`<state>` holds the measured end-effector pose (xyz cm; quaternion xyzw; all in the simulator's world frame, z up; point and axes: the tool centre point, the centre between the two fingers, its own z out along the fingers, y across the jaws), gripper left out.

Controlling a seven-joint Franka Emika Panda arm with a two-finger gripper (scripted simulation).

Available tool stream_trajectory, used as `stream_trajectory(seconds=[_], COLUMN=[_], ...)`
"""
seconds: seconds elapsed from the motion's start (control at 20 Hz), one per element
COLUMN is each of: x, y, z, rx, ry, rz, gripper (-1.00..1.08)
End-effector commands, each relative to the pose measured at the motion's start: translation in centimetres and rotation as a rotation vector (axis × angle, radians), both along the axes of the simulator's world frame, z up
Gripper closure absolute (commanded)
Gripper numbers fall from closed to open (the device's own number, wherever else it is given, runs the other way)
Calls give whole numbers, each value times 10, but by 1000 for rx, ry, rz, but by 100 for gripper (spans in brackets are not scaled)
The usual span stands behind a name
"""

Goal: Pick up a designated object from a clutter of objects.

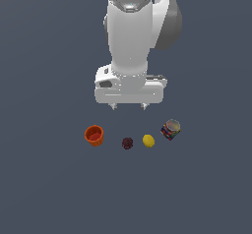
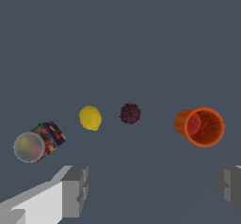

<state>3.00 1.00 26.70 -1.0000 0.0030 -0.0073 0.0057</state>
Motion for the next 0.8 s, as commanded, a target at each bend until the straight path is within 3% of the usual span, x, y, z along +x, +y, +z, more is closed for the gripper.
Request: stream_trajectory(seconds=[0.0, 0.4, 0.75], x=[7, 23, 24], y=[0, -2, -3], z=[-24, -115, -167], rx=[-1, -5, -9], ry=[3, 10, 14], rz=[-18, -85, -121], gripper=[-92, -92, -92])
